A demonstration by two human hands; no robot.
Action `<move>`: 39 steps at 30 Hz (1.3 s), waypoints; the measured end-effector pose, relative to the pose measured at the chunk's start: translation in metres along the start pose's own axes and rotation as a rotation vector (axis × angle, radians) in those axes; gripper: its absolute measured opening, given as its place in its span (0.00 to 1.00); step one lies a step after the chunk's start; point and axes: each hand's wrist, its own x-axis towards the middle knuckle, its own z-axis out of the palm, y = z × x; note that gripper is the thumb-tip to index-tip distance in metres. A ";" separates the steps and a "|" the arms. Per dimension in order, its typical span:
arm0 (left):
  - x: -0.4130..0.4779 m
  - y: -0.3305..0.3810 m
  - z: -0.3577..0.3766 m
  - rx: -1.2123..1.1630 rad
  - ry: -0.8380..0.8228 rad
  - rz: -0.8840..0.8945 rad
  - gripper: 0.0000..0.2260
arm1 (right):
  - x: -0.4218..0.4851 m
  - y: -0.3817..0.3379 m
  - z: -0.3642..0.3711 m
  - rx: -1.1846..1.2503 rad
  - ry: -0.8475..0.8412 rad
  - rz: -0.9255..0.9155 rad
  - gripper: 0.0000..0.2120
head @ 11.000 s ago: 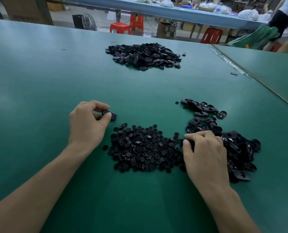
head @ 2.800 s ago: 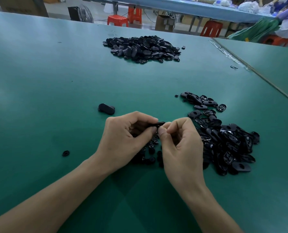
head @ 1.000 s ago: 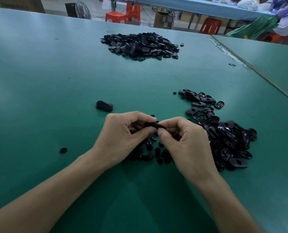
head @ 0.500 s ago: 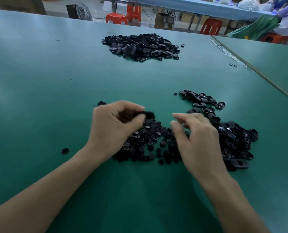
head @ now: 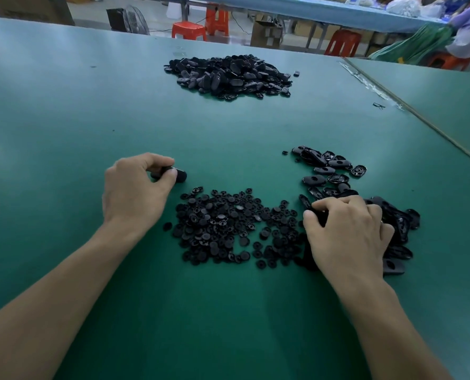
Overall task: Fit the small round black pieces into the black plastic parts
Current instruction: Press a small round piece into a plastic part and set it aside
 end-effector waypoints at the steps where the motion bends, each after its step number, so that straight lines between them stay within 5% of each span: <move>1: 0.000 -0.001 0.000 0.037 -0.013 0.000 0.07 | 0.001 0.000 0.001 0.021 0.000 0.005 0.12; 9: 0.002 -0.005 0.001 0.134 -0.040 0.003 0.16 | 0.001 -0.001 0.004 0.119 0.061 -0.004 0.08; 17: -0.010 0.011 0.003 -0.004 0.039 0.220 0.04 | 0.000 0.000 0.007 0.166 0.142 -0.068 0.04; 22: -0.044 0.043 0.010 -0.229 -0.127 0.284 0.14 | -0.007 -0.012 0.000 0.574 0.258 -0.379 0.04; 27: -0.061 0.058 0.013 -0.301 -0.303 0.209 0.24 | -0.019 -0.025 0.002 0.689 0.274 -0.575 0.05; 39: -0.058 0.051 0.017 -0.326 -0.303 0.090 0.12 | -0.021 -0.028 0.011 0.754 0.078 -0.521 0.12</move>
